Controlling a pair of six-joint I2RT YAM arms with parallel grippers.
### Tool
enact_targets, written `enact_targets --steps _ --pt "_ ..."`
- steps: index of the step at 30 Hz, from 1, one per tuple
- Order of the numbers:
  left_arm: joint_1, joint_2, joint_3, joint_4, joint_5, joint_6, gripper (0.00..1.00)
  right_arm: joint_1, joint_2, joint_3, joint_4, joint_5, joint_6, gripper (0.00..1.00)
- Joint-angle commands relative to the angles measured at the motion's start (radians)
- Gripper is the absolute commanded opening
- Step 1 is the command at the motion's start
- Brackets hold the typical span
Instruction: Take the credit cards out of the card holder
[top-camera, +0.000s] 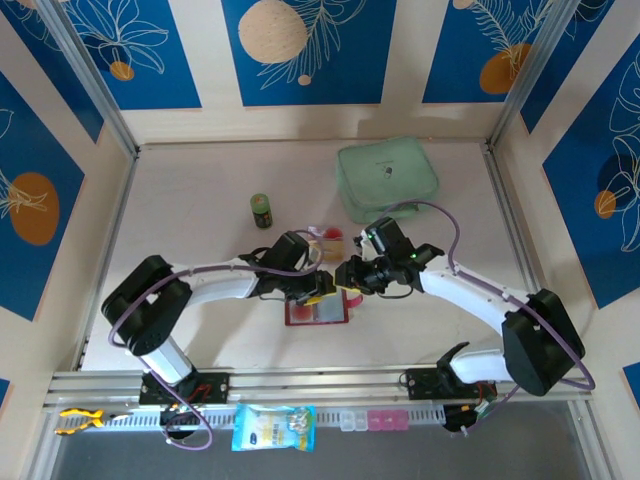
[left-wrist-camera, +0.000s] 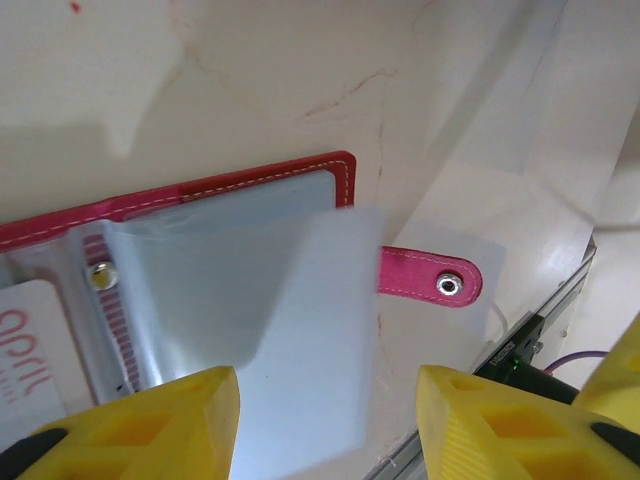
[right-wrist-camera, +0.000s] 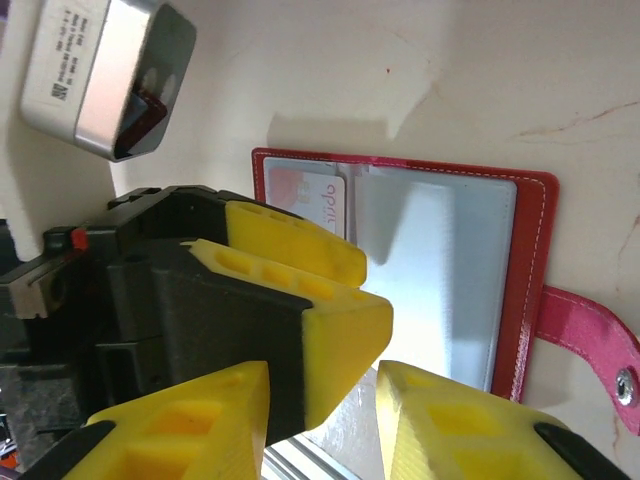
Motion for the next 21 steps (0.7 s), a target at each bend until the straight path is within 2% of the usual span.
enact_targets --steps 1,9,21 --pt "-0.011 0.017 0.029 0.016 0.014 -0.002 0.5 -0.008 -0.026 -0.012 -0.039 0.003 -0.019 0.35" --pt "-0.001 -0.041 -0.002 -0.013 -0.03 0.02 0.49 0.0 -0.001 -0.013 -0.008 -0.024 0.0 0.33" --pt "0.066 -0.186 -0.136 -0.048 -0.086 0.022 0.34 0.088 0.148 0.064 0.032 -0.027 0.018 0.25"
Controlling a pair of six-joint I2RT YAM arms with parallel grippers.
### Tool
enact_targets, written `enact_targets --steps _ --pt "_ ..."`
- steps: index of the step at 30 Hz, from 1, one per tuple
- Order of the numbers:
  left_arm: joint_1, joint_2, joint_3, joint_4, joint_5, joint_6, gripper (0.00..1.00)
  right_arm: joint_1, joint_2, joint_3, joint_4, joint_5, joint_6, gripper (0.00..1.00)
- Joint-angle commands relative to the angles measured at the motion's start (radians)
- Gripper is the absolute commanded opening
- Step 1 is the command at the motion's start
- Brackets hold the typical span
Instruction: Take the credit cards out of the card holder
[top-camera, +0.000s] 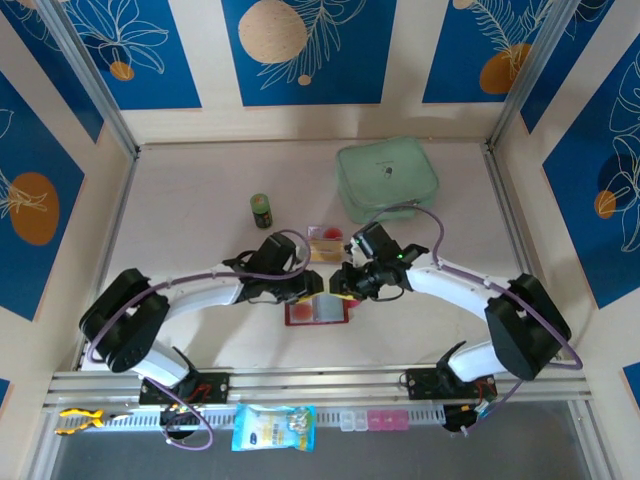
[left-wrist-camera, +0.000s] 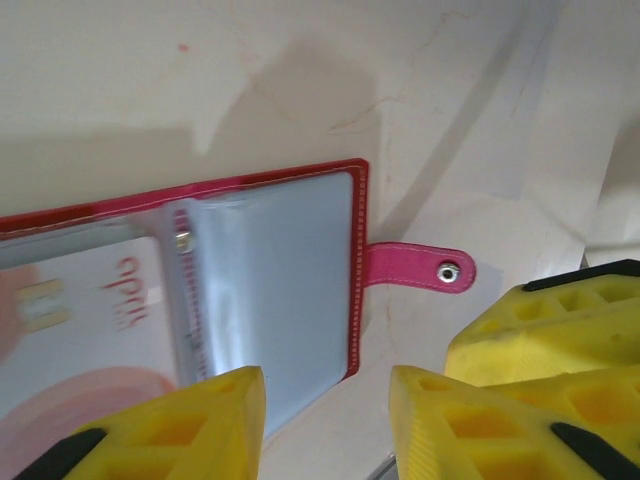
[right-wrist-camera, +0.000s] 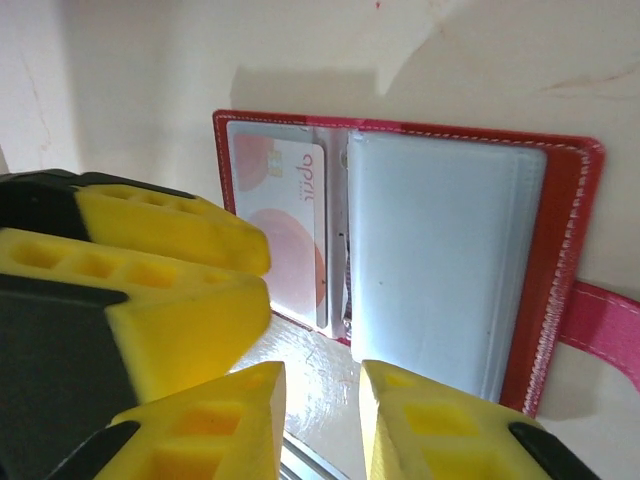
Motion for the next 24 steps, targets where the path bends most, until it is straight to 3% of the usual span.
enact_targets --steps 1,14,24 --pt "0.026 -0.047 -0.047 -0.035 -0.026 0.017 0.32 0.028 0.042 0.052 0.018 -0.023 0.016 0.25" --pt "0.085 -0.102 -0.13 -0.084 -0.032 0.064 0.14 0.08 0.173 0.101 0.04 -0.02 0.024 0.19" --pt "0.099 -0.091 -0.14 -0.118 -0.043 0.099 0.07 0.093 0.238 0.109 0.07 -0.037 0.028 0.18"
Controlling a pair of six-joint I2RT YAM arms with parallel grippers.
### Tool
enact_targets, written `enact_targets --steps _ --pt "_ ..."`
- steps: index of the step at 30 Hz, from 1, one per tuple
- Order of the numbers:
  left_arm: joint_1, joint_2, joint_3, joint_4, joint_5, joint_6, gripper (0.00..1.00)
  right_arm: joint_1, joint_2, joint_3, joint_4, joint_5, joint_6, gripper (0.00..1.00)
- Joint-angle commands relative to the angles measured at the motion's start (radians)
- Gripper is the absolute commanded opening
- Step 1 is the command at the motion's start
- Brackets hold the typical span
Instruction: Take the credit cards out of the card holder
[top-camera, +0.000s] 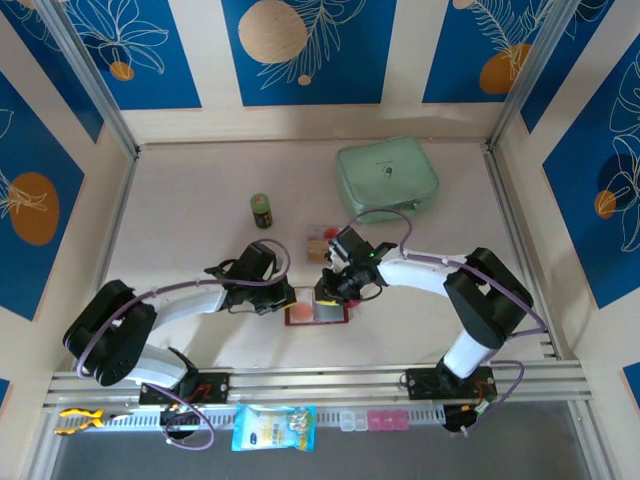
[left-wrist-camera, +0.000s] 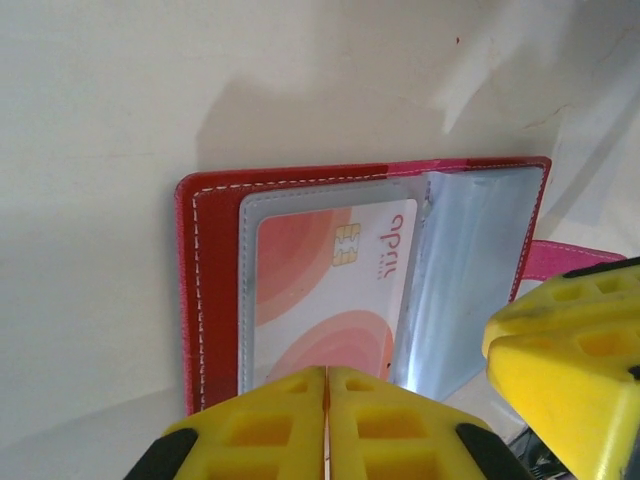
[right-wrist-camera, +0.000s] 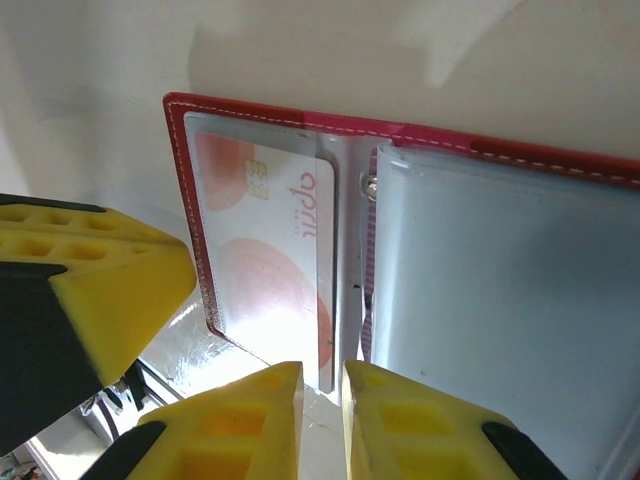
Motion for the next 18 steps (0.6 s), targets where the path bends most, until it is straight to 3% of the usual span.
enact_targets --steps 1,18 --pt "0.012 -0.005 -0.015 -0.035 -0.013 0.029 0.07 0.015 0.023 0.029 0.014 -0.033 0.01 0.18" --pt "0.015 0.036 -0.007 -0.058 -0.018 0.054 0.04 0.038 0.09 0.073 0.03 -0.036 0.008 0.18"
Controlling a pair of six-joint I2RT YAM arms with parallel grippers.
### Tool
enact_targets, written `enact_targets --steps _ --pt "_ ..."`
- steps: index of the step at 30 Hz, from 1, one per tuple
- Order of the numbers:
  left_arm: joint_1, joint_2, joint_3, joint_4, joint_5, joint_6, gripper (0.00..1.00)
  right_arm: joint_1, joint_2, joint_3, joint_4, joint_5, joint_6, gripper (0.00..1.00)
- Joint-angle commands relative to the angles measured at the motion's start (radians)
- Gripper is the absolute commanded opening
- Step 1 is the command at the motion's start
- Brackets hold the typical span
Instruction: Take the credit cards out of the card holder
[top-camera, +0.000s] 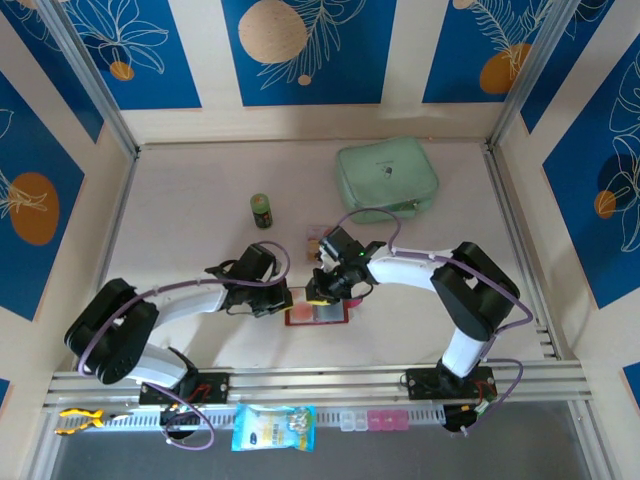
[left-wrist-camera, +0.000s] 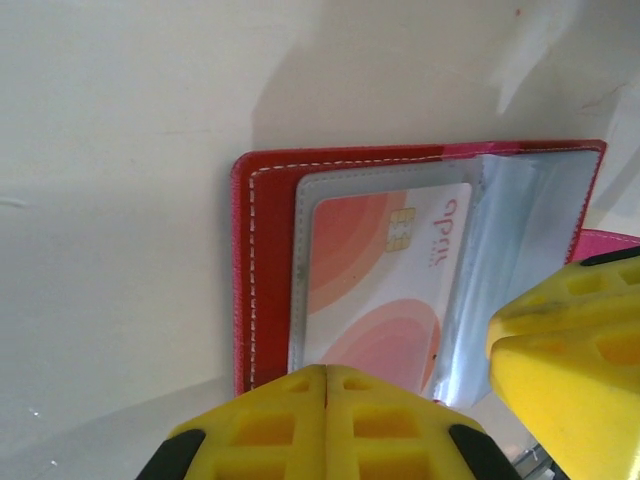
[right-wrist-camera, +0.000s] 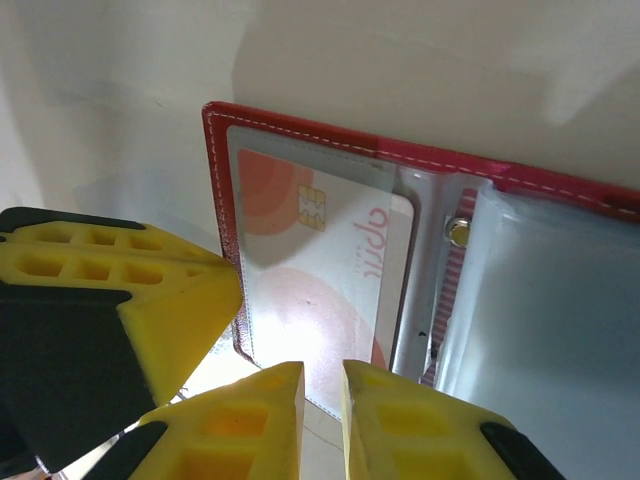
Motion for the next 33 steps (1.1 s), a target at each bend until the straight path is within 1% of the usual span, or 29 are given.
enact_targets --steps 1,25,30,33 --pt "0.011 0.021 -0.006 -0.018 -0.01 0.021 0.05 0.007 0.02 0.016 0.004 -0.02 0.004 0.18" --pt "0.011 0.026 -0.006 -0.037 -0.02 0.028 0.04 0.005 0.08 0.022 0.037 -0.046 0.002 0.19" --pt "0.01 0.027 -0.006 -0.037 -0.017 0.028 0.04 0.006 0.082 0.019 0.048 -0.053 0.006 0.16" --pt "0.01 0.026 -0.006 -0.037 -0.017 0.028 0.04 0.007 0.086 0.02 0.05 -0.056 0.005 0.16"
